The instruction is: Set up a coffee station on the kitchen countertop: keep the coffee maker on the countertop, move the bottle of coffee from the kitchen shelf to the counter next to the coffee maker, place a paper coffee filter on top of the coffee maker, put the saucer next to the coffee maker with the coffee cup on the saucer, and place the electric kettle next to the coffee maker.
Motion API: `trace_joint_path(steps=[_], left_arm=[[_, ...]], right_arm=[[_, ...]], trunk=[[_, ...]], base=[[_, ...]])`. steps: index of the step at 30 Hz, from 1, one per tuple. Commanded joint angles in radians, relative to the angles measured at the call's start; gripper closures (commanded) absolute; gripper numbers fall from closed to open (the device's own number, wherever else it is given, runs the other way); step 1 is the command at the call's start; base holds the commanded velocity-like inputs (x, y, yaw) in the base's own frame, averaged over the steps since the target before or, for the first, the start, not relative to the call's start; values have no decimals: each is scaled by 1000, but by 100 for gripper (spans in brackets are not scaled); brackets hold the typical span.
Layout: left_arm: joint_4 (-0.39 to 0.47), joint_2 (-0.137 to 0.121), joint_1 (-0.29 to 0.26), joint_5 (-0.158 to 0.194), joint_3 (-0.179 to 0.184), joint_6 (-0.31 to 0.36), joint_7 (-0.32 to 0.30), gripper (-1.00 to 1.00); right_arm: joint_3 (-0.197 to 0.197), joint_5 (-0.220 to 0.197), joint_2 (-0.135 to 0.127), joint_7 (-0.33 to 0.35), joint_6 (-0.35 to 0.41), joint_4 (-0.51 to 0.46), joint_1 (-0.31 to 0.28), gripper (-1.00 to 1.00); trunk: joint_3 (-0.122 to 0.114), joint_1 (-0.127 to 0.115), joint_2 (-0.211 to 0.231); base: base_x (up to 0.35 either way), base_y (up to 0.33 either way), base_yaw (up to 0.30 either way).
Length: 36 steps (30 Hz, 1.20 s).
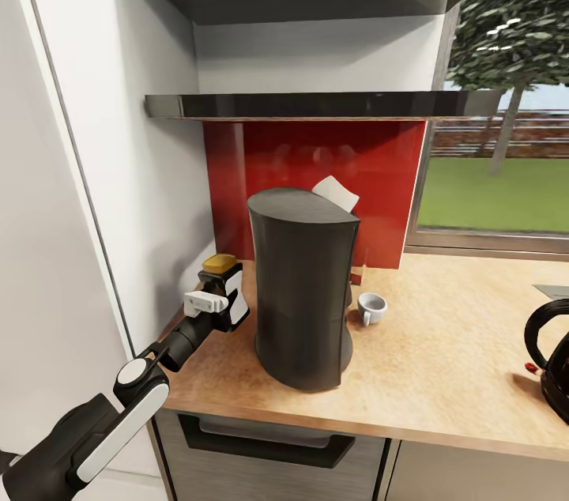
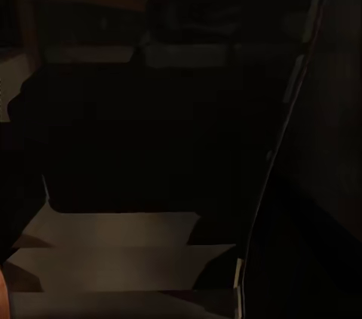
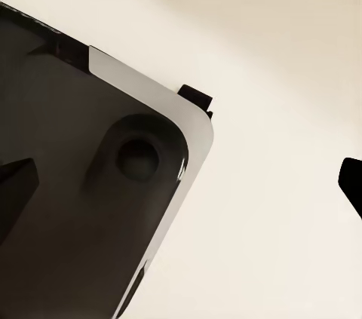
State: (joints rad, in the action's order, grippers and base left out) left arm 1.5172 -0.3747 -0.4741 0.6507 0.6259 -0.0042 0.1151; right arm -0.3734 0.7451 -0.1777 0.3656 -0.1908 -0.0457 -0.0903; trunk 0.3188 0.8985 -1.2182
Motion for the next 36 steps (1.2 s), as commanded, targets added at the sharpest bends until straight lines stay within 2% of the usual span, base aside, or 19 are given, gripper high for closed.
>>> trace_joint_path(steps=[1,7,16,19,23,36], left_arm=[[1,-1,-1,7,4,0,8,100],[0,-1,-1,7,4,0,8,100],[0,-1,-1,7,5,0,8,100],[0,-1,-1,7,5,0,8,100],[0,-1,-1,7,5,0,8,100],[0,-1,-1,7,5,0,8,100]], right_arm=[[-9,8,0,4,-3,0,0,-100],[-9,8,0,4,-3,0,0,-100],[-9,8,0,4,-3,0,0,-100],[-9,8,0,4,-3,0,0,-100],[-9,8,0,4,-3,0,0,-100],[-9,8,0,4,-3,0,0,-100]], trunk=[[1,0,-1],[1,0,-1],[29,35,-64],[29,35,-64],[42,50,-92],[42,50,-92]], base=[[0,0,0],[0,0,0],[0,0,0],[0,0,0],[0,0,0],[38,0,0]])
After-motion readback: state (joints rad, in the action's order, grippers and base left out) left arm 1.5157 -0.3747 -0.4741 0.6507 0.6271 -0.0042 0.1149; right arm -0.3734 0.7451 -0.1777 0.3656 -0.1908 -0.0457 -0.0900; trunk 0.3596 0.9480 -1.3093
